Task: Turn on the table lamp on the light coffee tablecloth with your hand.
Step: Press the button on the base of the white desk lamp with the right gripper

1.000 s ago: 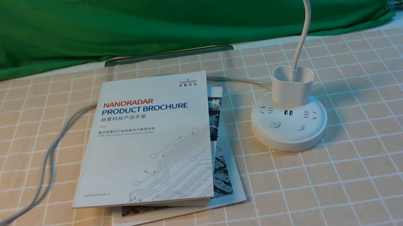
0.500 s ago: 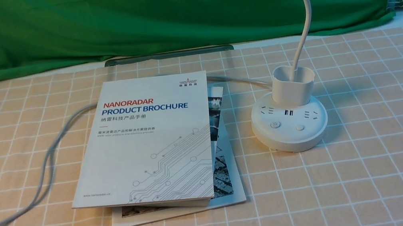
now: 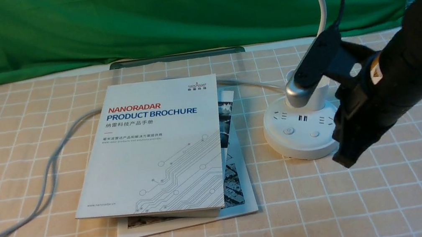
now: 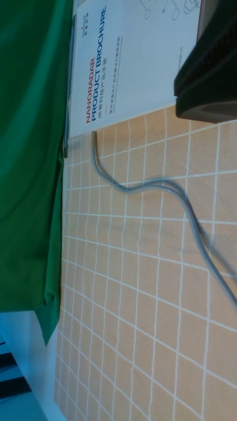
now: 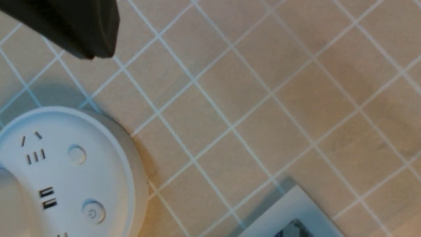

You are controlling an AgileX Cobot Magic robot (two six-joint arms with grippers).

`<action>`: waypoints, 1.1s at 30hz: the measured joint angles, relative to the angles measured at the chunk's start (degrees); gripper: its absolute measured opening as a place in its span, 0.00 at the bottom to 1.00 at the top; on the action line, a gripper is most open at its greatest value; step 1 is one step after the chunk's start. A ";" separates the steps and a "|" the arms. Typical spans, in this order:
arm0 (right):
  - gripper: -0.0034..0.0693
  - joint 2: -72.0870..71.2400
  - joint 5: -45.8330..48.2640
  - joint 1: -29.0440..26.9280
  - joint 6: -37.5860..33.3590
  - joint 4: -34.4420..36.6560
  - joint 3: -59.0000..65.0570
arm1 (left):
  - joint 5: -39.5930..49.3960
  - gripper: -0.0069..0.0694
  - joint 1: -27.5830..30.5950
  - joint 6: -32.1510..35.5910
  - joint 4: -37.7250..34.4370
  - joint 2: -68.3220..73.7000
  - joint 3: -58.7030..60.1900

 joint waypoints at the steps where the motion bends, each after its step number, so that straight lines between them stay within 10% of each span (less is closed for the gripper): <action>1: 0.09 1.49 -0.80 -0.36 0.19 0.00 -0.46 | 0.00 0.12 0.00 0.00 0.00 0.00 0.00; 33: 0.09 16.44 -20.87 -4.38 1.83 -4.75 -2.78 | 0.00 0.12 0.00 0.00 0.00 0.00 0.00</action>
